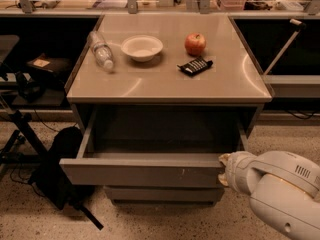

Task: Open top drawer

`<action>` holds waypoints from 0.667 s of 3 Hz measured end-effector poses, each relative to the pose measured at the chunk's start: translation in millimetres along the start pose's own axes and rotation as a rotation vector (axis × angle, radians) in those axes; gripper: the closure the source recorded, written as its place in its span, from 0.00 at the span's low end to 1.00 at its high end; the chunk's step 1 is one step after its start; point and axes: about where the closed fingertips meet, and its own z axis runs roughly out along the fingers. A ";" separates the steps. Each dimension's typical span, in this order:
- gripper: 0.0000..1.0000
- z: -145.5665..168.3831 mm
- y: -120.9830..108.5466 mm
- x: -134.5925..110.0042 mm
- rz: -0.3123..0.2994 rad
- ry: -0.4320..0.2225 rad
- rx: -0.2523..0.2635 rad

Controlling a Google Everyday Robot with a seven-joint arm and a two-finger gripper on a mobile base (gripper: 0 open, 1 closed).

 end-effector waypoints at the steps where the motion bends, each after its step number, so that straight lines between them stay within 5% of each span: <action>1: 1.00 -3.2 3.3 1.1 0.003 0.006 0.004; 2: 1.00 -3.3 3.5 0.4 0.003 0.006 0.004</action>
Offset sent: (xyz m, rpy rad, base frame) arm -0.3743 -0.0891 -0.0424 -0.1746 -0.2430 -0.4562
